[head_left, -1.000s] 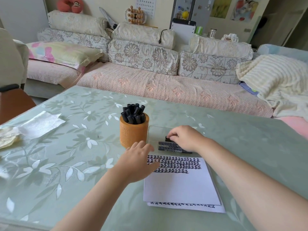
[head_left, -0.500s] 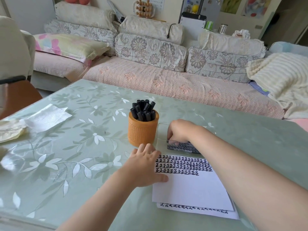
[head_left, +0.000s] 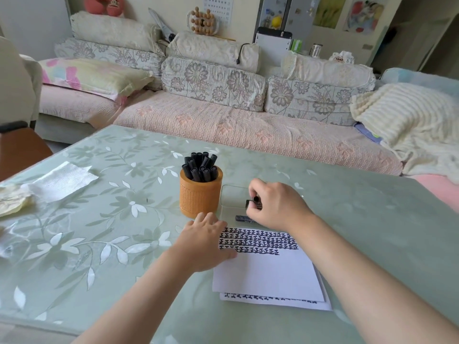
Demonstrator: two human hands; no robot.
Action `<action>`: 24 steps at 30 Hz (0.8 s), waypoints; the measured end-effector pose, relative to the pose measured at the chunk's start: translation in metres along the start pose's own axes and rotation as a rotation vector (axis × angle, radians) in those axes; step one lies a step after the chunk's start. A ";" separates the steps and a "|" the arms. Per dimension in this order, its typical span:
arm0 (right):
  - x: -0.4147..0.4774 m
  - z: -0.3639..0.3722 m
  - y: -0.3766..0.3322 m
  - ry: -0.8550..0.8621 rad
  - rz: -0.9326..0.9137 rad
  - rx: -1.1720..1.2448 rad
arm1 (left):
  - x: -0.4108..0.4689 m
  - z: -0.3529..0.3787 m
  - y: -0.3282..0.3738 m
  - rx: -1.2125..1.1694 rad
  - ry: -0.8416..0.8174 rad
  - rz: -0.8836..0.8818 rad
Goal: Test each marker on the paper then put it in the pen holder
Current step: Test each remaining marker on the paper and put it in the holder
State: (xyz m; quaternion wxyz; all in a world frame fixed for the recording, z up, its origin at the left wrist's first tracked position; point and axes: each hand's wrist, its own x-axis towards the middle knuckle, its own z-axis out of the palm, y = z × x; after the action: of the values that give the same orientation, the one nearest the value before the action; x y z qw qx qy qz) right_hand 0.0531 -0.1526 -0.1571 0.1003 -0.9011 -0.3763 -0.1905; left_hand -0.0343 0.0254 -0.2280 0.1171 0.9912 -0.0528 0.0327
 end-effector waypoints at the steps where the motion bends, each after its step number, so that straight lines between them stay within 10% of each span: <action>1: -0.007 -0.003 0.002 0.070 0.014 0.050 | 0.000 -0.002 0.002 -0.010 0.041 -0.008; 9: -0.051 -0.019 0.011 0.241 0.442 0.588 | 0.006 -0.016 0.020 -0.213 0.557 0.079; 16: -0.066 -0.014 0.014 0.096 0.620 0.929 | 0.006 -0.013 0.032 -0.239 0.470 0.149; 24: -0.080 -0.002 0.019 -0.097 0.375 0.467 | 0.006 -0.006 0.032 -0.240 0.391 0.212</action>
State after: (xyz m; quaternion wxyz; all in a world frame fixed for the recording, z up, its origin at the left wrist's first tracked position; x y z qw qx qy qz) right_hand 0.0145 -0.2182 -0.1896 0.3199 -0.9157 -0.2411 -0.0336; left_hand -0.0319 -0.0053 -0.2146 0.2380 0.9338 -0.1364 0.2296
